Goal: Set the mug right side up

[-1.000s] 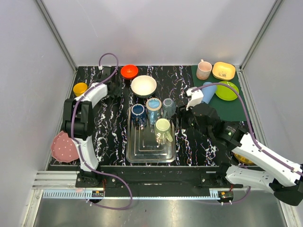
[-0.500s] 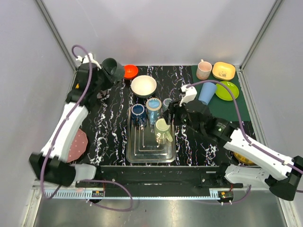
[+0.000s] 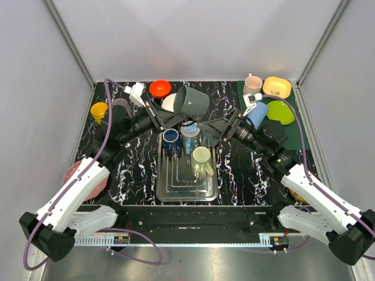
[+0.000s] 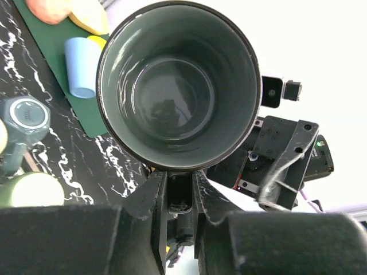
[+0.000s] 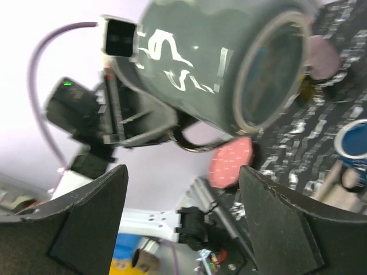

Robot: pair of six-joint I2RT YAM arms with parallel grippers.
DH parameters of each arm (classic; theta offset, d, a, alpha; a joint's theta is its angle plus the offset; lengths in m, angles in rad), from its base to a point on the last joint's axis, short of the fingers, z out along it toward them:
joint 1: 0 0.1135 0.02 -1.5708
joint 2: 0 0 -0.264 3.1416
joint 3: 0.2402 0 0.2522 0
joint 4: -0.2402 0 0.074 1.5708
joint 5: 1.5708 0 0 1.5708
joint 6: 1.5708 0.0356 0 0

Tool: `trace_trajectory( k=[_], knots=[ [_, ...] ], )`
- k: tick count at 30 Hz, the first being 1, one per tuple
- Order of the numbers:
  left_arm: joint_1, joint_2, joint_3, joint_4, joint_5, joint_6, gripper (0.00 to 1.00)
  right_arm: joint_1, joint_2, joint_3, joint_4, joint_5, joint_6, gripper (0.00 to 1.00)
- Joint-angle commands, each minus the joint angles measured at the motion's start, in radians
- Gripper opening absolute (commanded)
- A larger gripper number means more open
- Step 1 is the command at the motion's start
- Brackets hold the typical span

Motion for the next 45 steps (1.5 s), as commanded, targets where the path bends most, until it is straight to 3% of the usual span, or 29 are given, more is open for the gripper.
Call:
trace_trajectory(
  k=[1,11,18,21,30,37,41,45],
  knots=[
    [-0.029,-0.088,-0.045,0.308,0.037,-0.125,0.00,-0.005,0.010,-0.040,0.352,-0.128,0.186,0.81],
    [-0.087,-0.111,-0.104,0.354,-0.008,-0.137,0.00,-0.005,0.085,-0.055,0.453,-0.171,0.261,0.73],
    [-0.087,-0.115,-0.039,0.246,-0.085,-0.051,0.00,-0.003,0.017,-0.098,0.365,-0.220,0.214,0.79],
    [-0.087,-0.098,-0.015,0.246,-0.062,-0.054,0.00,-0.005,-0.007,-0.111,0.274,-0.199,0.166,0.78],
    [-0.098,-0.116,-0.055,0.294,-0.017,-0.111,0.00,-0.006,0.067,-0.072,0.347,-0.185,0.152,0.76],
    [-0.115,-0.148,-0.119,0.314,0.004,-0.145,0.00,-0.009,0.150,0.034,0.351,-0.200,0.097,0.65],
    [-0.123,-0.148,-0.136,0.334,0.026,-0.160,0.00,-0.025,0.176,0.020,0.450,-0.202,0.138,0.59],
    [-0.126,-0.147,-0.141,0.335,0.046,-0.165,0.00,-0.029,0.211,0.017,0.556,-0.216,0.190,0.39]
  ],
)
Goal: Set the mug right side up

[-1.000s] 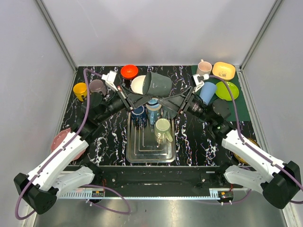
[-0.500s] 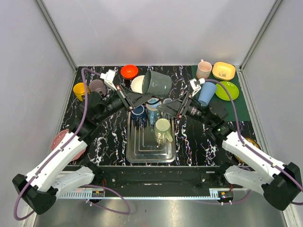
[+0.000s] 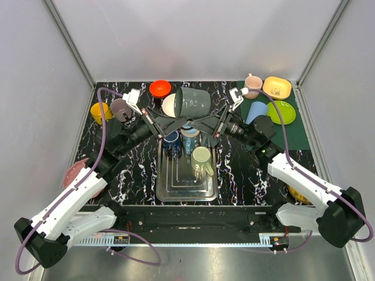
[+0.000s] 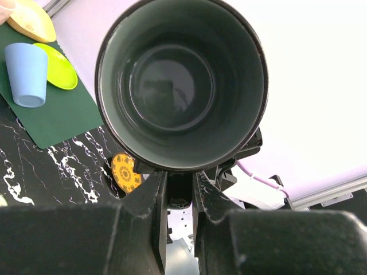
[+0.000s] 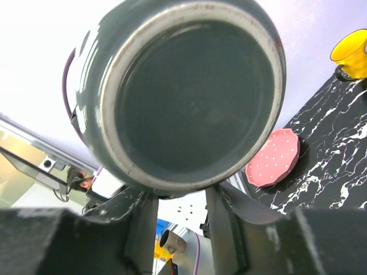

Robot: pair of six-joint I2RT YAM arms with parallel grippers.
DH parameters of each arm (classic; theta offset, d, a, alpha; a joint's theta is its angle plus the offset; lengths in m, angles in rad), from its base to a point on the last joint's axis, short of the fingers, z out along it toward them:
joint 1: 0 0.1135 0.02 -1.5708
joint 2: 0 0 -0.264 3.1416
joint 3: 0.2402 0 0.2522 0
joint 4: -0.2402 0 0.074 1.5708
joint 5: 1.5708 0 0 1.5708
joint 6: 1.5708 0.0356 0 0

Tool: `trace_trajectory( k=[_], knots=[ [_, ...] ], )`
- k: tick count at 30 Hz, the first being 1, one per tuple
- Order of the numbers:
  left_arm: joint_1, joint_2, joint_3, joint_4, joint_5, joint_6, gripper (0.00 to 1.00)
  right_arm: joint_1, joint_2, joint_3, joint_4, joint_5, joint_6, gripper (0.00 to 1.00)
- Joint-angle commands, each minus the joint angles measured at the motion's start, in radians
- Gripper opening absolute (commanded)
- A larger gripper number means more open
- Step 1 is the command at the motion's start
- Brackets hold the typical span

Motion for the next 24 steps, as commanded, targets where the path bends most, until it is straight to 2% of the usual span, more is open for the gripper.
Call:
trace_trajectory(
  k=[1,3,4,6,8,11,12,14,15,16,17,18,22,24],
  knots=[
    [-0.017,-0.030,0.001,0.135,0.088,-0.034,0.00,-0.018,0.032,0.034,0.198,-0.003,0.047,0.36],
    [-0.017,-0.027,-0.003,0.135,0.098,-0.037,0.00,-0.024,0.048,0.029,0.263,-0.008,0.078,0.28],
    [-0.017,-0.026,-0.009,0.136,0.102,-0.038,0.00,-0.027,0.054,0.027,0.286,-0.014,0.092,0.20],
    [-0.018,-0.021,-0.013,0.141,0.119,-0.043,0.00,-0.036,0.074,0.026,0.366,-0.029,0.131,0.14],
    [-0.018,-0.017,-0.022,0.142,0.128,-0.044,0.00,-0.042,0.091,0.023,0.426,-0.052,0.164,0.01],
    [-0.017,-0.024,-0.038,0.113,0.118,-0.040,0.00,-0.049,0.111,0.032,0.488,-0.094,0.202,0.00],
    [-0.015,-0.029,-0.042,0.098,0.096,-0.023,0.04,-0.049,0.103,0.033,0.463,-0.103,0.190,0.00],
    [-0.014,-0.041,-0.041,0.049,0.076,0.003,0.11,-0.050,0.075,0.044,0.379,-0.117,0.143,0.00],
    [-0.009,-0.046,-0.041,0.035,0.059,0.021,0.16,-0.050,0.037,0.069,0.241,-0.121,0.056,0.00],
    [-0.006,-0.050,-0.042,0.014,0.053,0.029,0.29,-0.049,0.016,0.084,0.159,-0.117,0.006,0.00],
    [-0.003,-0.058,-0.042,0.006,0.045,0.045,0.35,-0.047,-0.006,0.096,0.083,-0.114,-0.040,0.00],
    [0.006,-0.061,-0.042,-0.005,0.033,0.052,0.41,-0.049,-0.039,0.130,-0.060,-0.112,-0.128,0.00],
    [0.037,-0.075,-0.053,-0.034,0.015,0.065,0.54,-0.047,-0.103,0.204,-0.351,-0.080,-0.302,0.00],
    [0.058,-0.078,-0.056,-0.046,0.007,0.074,0.57,-0.047,-0.122,0.251,-0.512,-0.068,-0.396,0.00]
  ],
)
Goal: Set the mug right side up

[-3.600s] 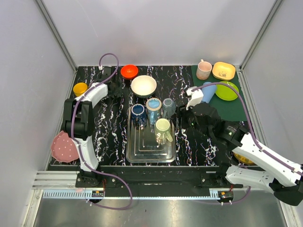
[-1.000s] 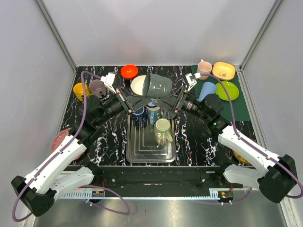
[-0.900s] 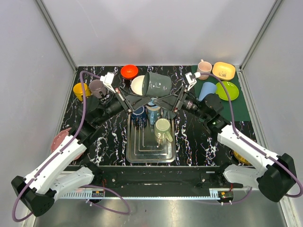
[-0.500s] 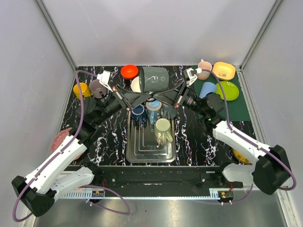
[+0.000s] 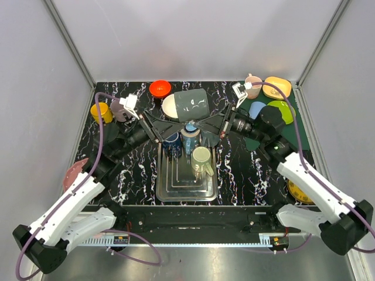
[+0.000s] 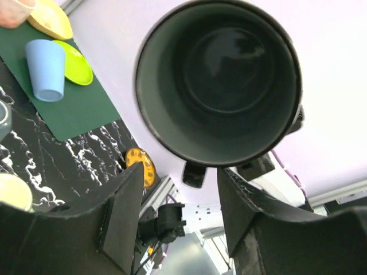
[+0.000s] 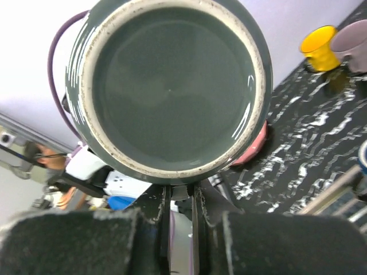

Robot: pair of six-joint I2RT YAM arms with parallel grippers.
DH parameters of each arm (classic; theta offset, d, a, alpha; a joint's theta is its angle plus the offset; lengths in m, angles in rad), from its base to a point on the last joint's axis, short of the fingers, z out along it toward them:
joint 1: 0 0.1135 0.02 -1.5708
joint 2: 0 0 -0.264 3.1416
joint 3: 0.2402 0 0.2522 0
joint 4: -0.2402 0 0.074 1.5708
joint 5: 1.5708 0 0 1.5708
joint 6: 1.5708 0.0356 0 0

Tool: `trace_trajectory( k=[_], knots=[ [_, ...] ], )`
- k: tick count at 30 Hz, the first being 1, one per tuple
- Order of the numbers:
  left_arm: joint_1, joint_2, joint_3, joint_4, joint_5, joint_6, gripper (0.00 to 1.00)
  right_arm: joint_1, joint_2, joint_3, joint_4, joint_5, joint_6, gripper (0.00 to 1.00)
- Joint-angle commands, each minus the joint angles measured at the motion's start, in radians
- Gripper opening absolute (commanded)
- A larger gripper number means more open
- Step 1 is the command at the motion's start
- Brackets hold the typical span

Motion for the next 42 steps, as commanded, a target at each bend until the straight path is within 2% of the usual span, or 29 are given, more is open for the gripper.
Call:
trace_trajectory(
  k=[1,3,4,5,6,7,8,9,11,12,15,21,32,42],
  knots=[
    [0.043,-0.033,-0.006,-0.041,-0.002,0.035,0.58,-0.004,-0.099,0.148,-0.332,0.049,-0.289,0.00],
    [0.067,-0.047,0.004,-0.091,-0.028,0.077,0.64,0.024,-0.112,0.193,-0.493,0.074,-0.384,0.00],
    [0.075,-0.067,0.035,-0.203,-0.057,0.105,0.67,0.047,-0.112,0.211,-0.551,0.132,-0.423,0.00],
    [0.080,-0.081,0.055,-0.275,-0.103,0.136,0.74,0.073,-0.110,0.246,-0.658,0.167,-0.461,0.00],
    [0.083,-0.093,0.076,-0.352,-0.235,0.189,0.77,0.107,-0.099,0.262,-0.703,0.212,-0.533,0.00],
    [0.083,-0.110,0.099,-0.457,-0.299,0.208,0.79,0.198,-0.090,0.276,-0.743,0.320,-0.564,0.00],
    [0.083,-0.154,0.100,-0.486,-0.357,0.219,0.81,0.241,-0.076,0.291,-0.780,0.374,-0.591,0.00],
    [0.083,-0.179,0.098,-0.513,-0.481,0.238,0.86,0.290,-0.046,0.308,-0.834,0.425,-0.631,0.00],
    [0.084,-0.243,0.097,-0.598,-0.594,0.243,0.98,0.390,-0.009,0.316,-0.874,0.546,-0.647,0.00],
    [0.083,-0.259,0.098,-0.624,-0.681,0.264,0.99,0.418,0.020,0.314,-0.879,0.575,-0.658,0.00],
    [0.084,-0.294,0.119,-0.724,-0.799,0.298,0.99,0.499,0.087,0.311,-0.891,0.680,-0.656,0.00],
    [0.084,-0.337,0.112,-0.808,-0.872,0.314,0.99,0.570,0.248,0.270,-0.876,0.786,-0.615,0.00],
    [0.084,-0.378,0.081,-0.814,-0.892,0.321,0.99,0.572,0.419,0.236,-0.799,0.934,-0.511,0.00],
    [0.084,-0.372,0.054,-0.814,-0.884,0.318,0.99,0.572,0.591,0.260,-0.814,1.048,-0.435,0.00]
  ],
)
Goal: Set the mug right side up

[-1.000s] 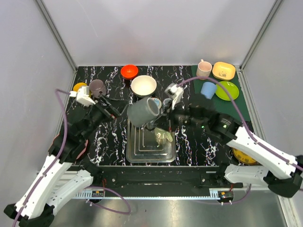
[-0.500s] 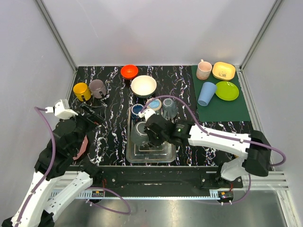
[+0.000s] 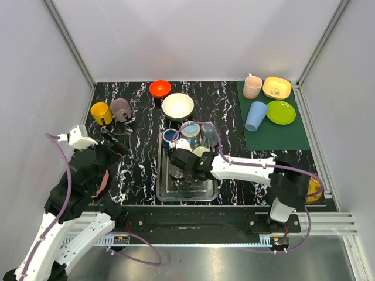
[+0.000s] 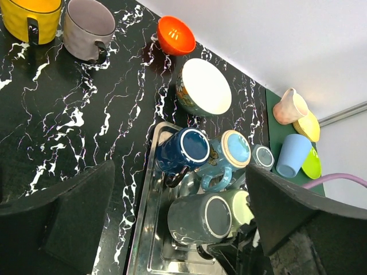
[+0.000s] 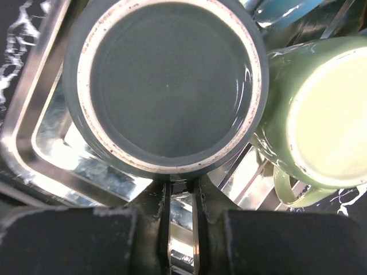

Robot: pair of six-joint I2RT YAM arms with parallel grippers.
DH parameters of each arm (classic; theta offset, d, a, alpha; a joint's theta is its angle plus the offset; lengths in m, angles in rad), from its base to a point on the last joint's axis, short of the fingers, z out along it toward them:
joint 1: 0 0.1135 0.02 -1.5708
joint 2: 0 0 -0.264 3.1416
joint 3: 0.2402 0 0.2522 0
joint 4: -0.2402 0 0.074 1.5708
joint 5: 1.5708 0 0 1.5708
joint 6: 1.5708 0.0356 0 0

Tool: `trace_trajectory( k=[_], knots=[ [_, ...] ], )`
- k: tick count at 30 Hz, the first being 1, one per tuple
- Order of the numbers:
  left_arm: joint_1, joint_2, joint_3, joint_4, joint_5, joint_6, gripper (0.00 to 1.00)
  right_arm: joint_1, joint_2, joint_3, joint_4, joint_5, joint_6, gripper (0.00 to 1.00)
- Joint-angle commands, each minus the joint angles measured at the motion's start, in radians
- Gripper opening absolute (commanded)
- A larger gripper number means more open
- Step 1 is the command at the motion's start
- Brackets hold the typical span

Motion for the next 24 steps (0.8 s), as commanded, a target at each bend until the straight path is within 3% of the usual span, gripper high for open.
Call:
trace_trajectory(
  k=[1,13,16,17,18,24],
  knots=[
    [0.004,0.000,-0.010,0.020,-0.025,0.019,0.99,0.007,0.040,0.051,0.068,0.105,0.050,0.00],
    [0.004,0.007,-0.030,0.020,-0.030,0.028,0.99,-0.022,0.126,0.092,0.045,0.138,0.064,0.00],
    [0.004,0.013,-0.030,0.020,-0.033,0.035,0.99,-0.022,0.109,0.074,0.059,0.116,0.061,0.31],
    [0.004,0.014,-0.028,0.020,-0.037,0.039,0.99,-0.022,0.083,0.066,0.065,0.109,0.061,0.47],
    [0.004,0.022,-0.030,0.022,-0.039,0.041,0.99,-0.021,0.068,0.057,0.071,0.100,0.059,0.54],
    [0.004,0.074,-0.047,0.060,-0.056,0.064,0.99,0.001,-0.098,0.014,0.166,-0.016,-0.016,0.72]
  ],
)
